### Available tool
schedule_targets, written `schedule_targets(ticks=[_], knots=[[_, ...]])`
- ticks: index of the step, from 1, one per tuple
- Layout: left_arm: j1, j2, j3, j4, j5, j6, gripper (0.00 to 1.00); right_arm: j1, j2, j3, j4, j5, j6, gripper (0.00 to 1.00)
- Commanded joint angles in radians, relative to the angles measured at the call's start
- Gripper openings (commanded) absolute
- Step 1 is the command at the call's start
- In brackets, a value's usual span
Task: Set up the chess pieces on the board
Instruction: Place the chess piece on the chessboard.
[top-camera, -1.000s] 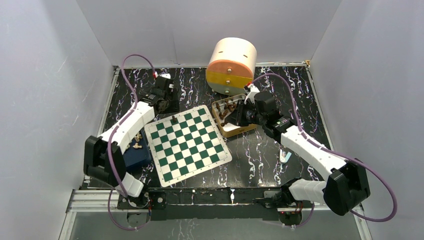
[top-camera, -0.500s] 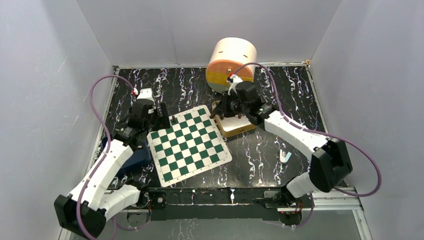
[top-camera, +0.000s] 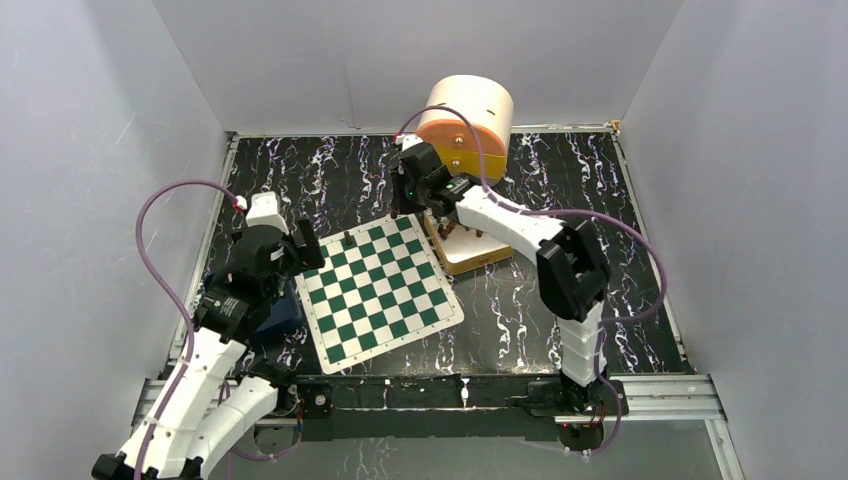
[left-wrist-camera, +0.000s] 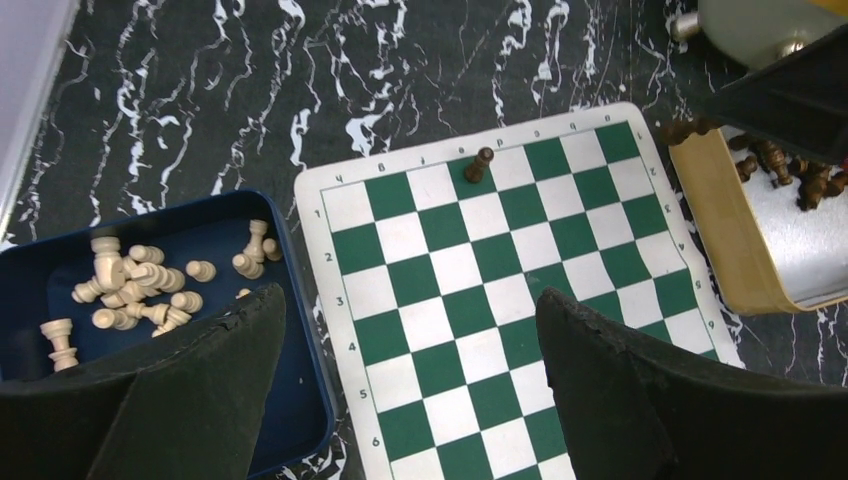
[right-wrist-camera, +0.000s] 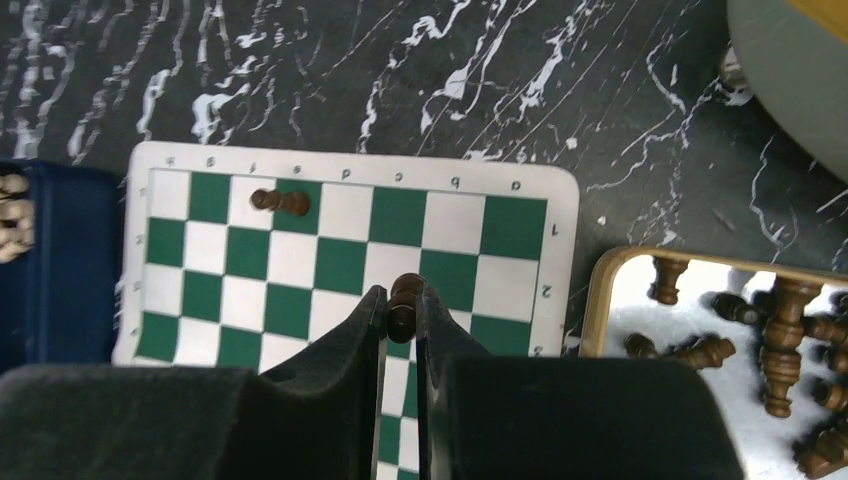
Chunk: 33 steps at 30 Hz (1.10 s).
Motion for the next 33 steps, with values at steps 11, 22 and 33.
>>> schedule_targets(ticks=[11, 22, 33], knots=[[0.007, -0.171, -0.016, 0.043, -0.114, 0.018, 0.93, 0.058, 0.302, 0.369, -0.160, 0.169, -0.105, 0.12], [0.007, -0.186, -0.016, 0.040, -0.124, 0.018, 0.93, 0.114, 0.414, 0.469, -0.189, 0.207, -0.125, 0.14], [0.007, -0.174, -0.015, 0.038, -0.120, 0.022, 0.94, 0.125, 0.448, 0.489, -0.190, 0.209, -0.125, 0.19]])
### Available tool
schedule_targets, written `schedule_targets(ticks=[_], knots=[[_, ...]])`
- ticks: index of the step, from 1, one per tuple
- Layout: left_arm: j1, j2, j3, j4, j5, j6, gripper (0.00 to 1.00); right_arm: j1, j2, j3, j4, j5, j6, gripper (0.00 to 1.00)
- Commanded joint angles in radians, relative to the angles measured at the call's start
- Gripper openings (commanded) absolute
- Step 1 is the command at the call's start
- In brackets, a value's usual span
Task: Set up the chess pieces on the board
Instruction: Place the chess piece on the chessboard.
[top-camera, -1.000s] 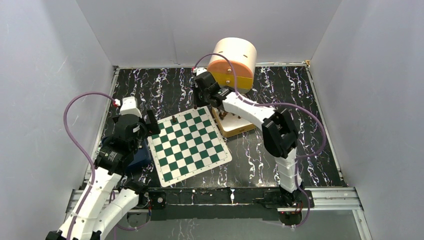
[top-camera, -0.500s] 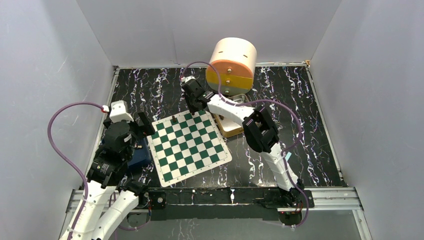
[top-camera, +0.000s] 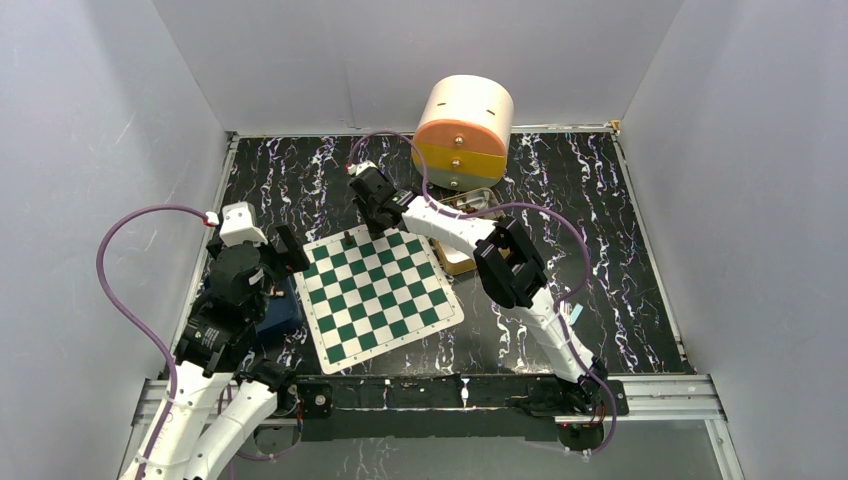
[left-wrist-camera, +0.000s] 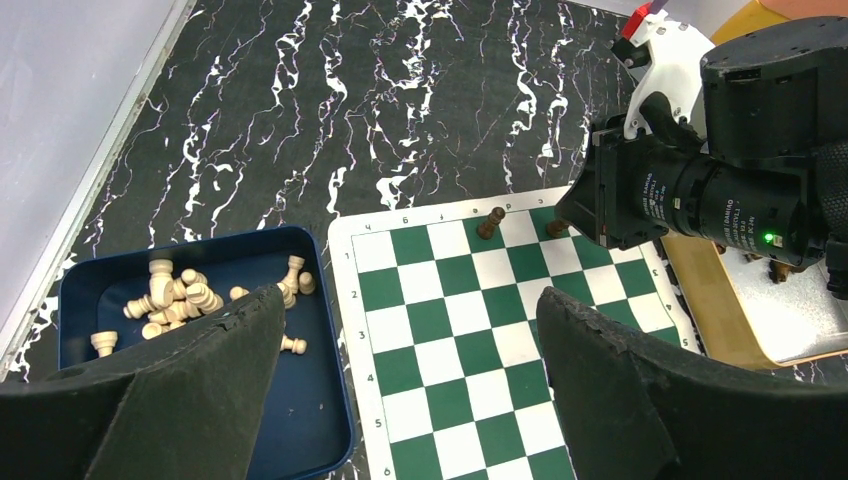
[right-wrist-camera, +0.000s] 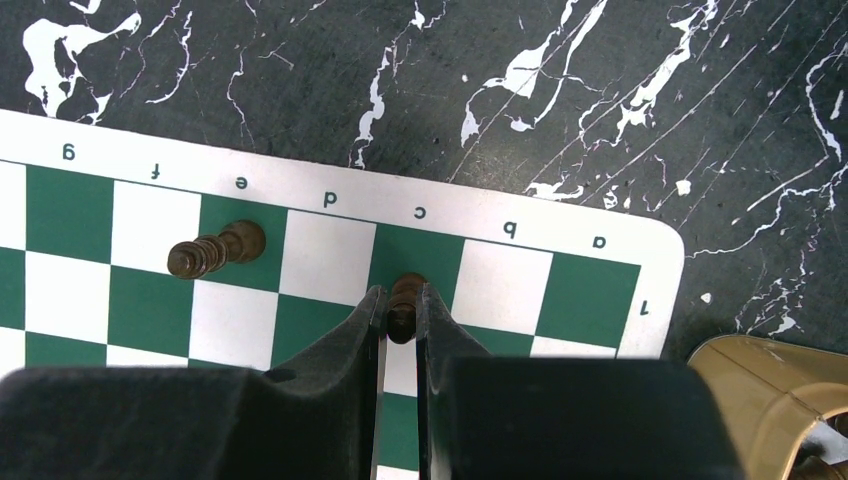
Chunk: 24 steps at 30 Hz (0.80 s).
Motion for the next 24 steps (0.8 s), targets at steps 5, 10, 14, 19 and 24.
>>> schedule_targets(ticks=[5, 10, 14, 19, 24], knots=[[0.003, 0.005, -0.002, 0.021, -0.026, 0.007, 0.94, -0.002, 0.017, 0.057, 0.016, 0.029, -0.018, 0.20], [0.003, 0.014, 0.000, 0.019, -0.021, 0.008, 0.94, -0.001, 0.020, 0.061, 0.013, 0.034, -0.020, 0.34], [0.003, 0.018, 0.001, 0.021, -0.021, 0.008, 0.94, -0.001, 0.020, 0.060, 0.010, 0.032, -0.022, 0.38], [0.003, 0.018, 0.000, 0.020, -0.021, 0.008, 0.94, -0.002, 0.022, 0.068, 0.009, 0.026, -0.024, 0.37], [0.003, 0.018, -0.001, 0.021, -0.020, 0.008, 0.94, -0.001, 0.024, 0.072, 0.002, 0.025, -0.026, 0.33]])
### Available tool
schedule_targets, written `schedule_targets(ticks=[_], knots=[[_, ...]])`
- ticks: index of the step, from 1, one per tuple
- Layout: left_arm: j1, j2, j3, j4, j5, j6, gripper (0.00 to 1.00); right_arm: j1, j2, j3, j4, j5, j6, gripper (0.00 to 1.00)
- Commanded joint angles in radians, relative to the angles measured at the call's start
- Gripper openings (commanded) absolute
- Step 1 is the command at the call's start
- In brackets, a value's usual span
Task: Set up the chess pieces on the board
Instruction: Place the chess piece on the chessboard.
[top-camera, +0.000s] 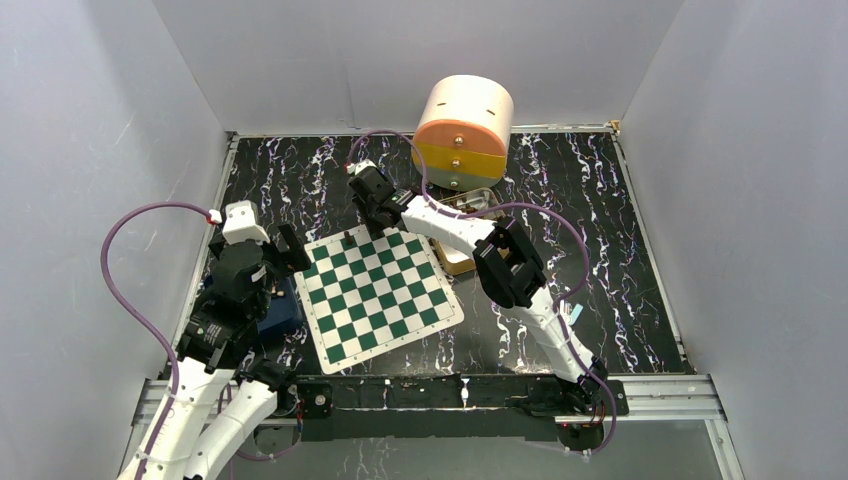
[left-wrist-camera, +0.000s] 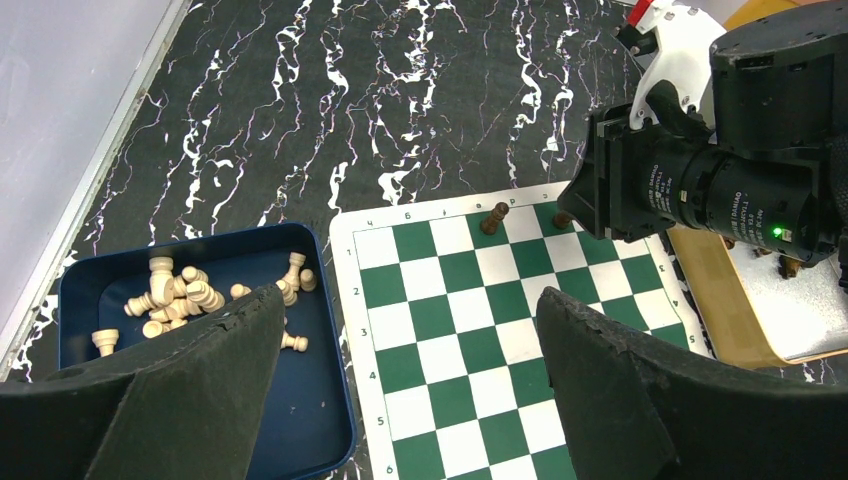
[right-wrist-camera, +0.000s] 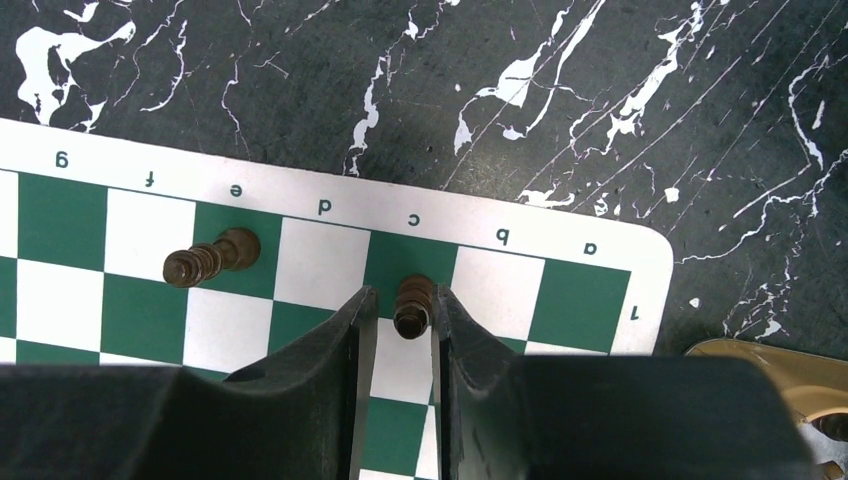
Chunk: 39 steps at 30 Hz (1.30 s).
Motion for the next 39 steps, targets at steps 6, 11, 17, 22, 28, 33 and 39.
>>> schedule_targets(ticks=[6, 11, 17, 22, 28, 33, 39], knots=[[0.003, 0.001, -0.001, 0.020, -0.021, 0.007, 0.94, -0.001, 0.021, 0.064, 0.005, 0.013, -0.016, 0.28], [0.003, 0.001, -0.001, 0.019, -0.019, 0.007, 0.94, -0.001, 0.022, 0.065, 0.004, 0.021, -0.021, 0.27], [0.002, 0.005, -0.001, 0.019, -0.018, 0.007, 0.94, -0.001, 0.024, 0.068, 0.013, 0.023, -0.022, 0.24], [0.003, 0.007, -0.002, 0.020, -0.018, 0.007, 0.94, -0.001, 0.020, 0.069, 0.023, 0.014, -0.016, 0.21], [0.003, 0.012, -0.001, 0.019, -0.016, 0.006, 0.94, -0.001, 0.019, 0.068, 0.023, 0.007, -0.009, 0.21], [0.002, 0.012, -0.001, 0.019, -0.016, 0.008, 0.94, -0.001, 0.023, 0.061, 0.018, -0.002, -0.001, 0.22], [0.003, 0.012, -0.002, 0.019, -0.018, 0.009, 0.94, -0.001, 0.024, 0.076, -0.001, -0.022, 0.002, 0.33]])
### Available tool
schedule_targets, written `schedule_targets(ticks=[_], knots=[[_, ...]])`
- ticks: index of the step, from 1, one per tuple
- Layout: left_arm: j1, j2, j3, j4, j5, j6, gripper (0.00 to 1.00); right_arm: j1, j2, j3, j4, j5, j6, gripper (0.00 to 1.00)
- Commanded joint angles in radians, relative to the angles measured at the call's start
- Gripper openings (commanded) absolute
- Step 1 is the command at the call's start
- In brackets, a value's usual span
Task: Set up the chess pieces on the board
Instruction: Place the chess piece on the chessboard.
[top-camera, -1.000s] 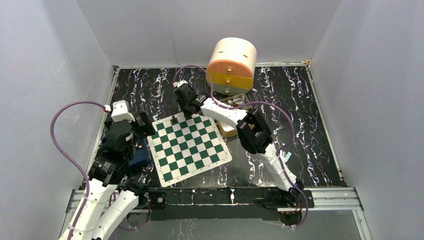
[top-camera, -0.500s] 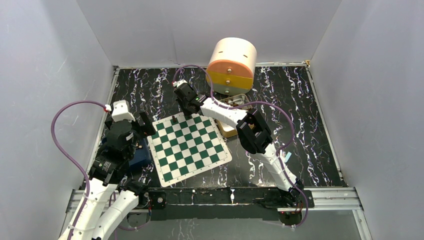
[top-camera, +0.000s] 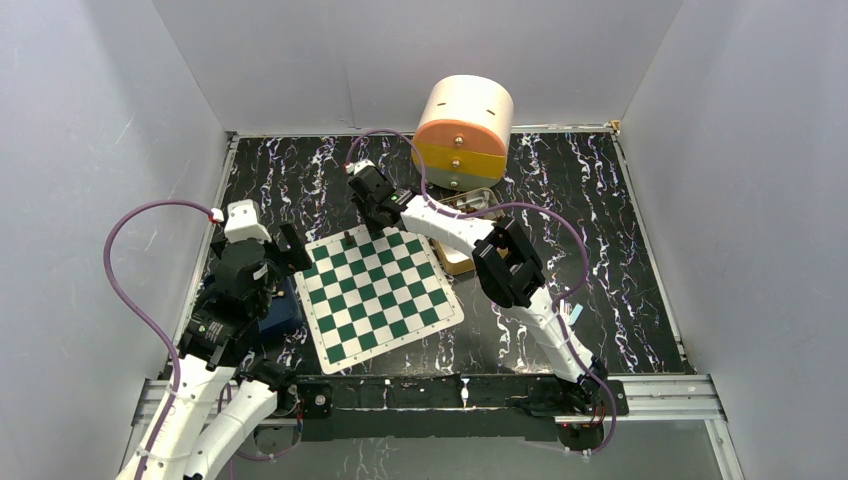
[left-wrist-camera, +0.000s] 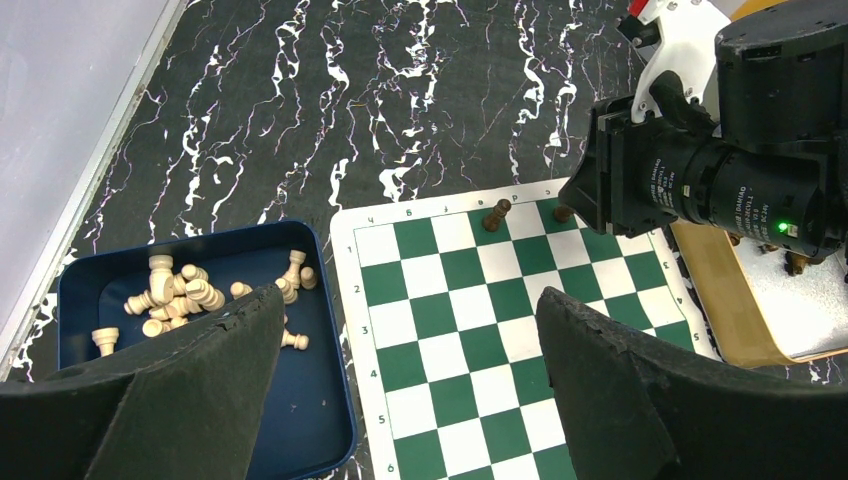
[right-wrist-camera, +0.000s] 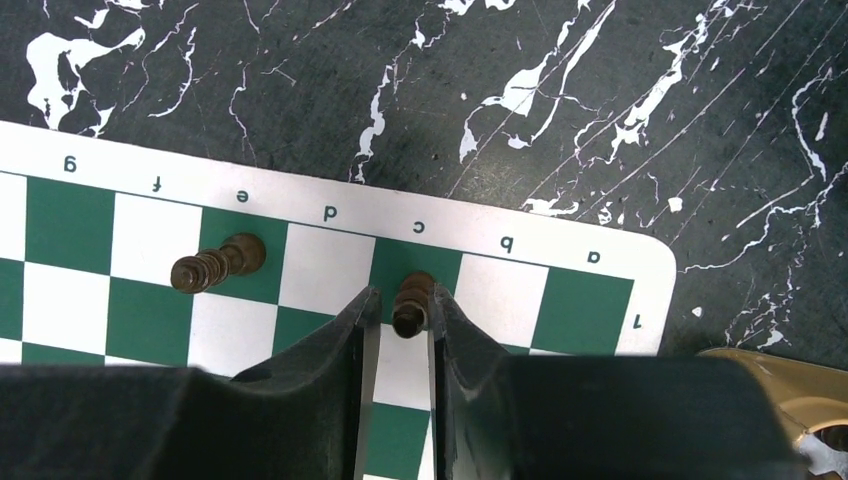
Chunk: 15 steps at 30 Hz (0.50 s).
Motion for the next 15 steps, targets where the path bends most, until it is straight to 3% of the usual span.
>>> schedule_targets(ticks=[1, 9, 15], knots=[[0.003, -0.001, -0.002, 0.018, -0.018, 0.009, 0.94, -0.001, 0.012, 0.070, -0.013, -0.024, 0.014, 0.36], [0.003, -0.004, -0.002, 0.016, -0.028, 0.008, 0.94, -0.004, -0.088, 0.117, -0.070, -0.017, 0.010, 0.44], [0.003, 0.003, -0.003, 0.015, -0.015, 0.010, 0.94, -0.029, -0.224, -0.066, -0.062, 0.049, -0.025, 0.43]])
